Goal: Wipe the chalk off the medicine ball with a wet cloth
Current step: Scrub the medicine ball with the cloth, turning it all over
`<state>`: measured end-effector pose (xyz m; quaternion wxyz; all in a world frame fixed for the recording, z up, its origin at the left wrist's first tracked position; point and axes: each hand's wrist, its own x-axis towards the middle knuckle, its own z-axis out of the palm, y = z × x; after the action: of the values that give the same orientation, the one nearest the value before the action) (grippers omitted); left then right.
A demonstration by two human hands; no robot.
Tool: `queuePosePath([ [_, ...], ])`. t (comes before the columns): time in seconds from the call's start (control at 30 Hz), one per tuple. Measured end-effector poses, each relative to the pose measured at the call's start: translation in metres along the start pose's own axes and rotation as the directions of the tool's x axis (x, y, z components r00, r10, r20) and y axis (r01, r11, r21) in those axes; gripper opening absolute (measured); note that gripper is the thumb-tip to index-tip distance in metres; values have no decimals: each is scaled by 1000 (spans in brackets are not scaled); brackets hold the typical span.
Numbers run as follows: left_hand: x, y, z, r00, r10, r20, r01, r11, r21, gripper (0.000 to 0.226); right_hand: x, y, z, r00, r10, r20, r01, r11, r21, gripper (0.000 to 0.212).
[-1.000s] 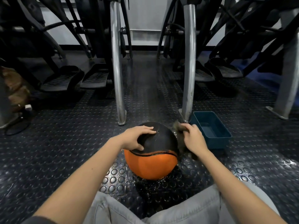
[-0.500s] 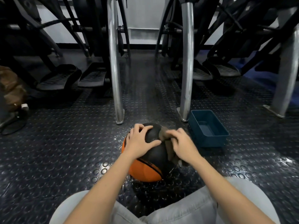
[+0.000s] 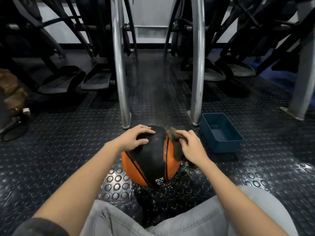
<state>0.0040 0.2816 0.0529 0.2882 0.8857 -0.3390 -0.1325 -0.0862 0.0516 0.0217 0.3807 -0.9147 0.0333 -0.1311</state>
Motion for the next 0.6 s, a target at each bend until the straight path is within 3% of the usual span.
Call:
queuePosePath([
  [0.07,-7,-5,-7,1000,1,2,-1,1000,-7,41,-2,6,9,998,1,60,3,997,-74,37],
  [0.17,-14,-11,6,985,-102,-137,78,982,-172,42,-5,21,8,979,181,98,-147,947,-287,41],
  [0.2,-16,-12,14,972,-149,-183,105,967,-231,39,-7,21,7,978,198,67,-172,944,-283,41],
  [0.27,-16,-10,26,950,-207,-235,137,950,-282,31,-2,6,5,995,95,-26,-97,984,-148,38],
  [0.37,-14,-1,34,947,-212,-242,152,958,-243,24,-2,-32,7,979,-166,-117,167,986,-3,33],
  [0.43,-10,6,36,954,-196,-228,146,965,-219,22,-11,-35,18,931,-351,-98,342,935,-97,29],
  [0.47,-9,9,36,958,-188,-215,141,966,-217,23,-15,-28,22,926,-371,-71,356,919,-168,30],
  [0.53,-4,11,36,964,-185,-190,139,963,-231,23,-12,-6,12,982,-187,-30,169,934,-314,35],
  [0.6,-1,12,35,963,-203,-175,159,958,-237,22,-4,12,-7,998,48,-51,-67,871,-486,38],
])
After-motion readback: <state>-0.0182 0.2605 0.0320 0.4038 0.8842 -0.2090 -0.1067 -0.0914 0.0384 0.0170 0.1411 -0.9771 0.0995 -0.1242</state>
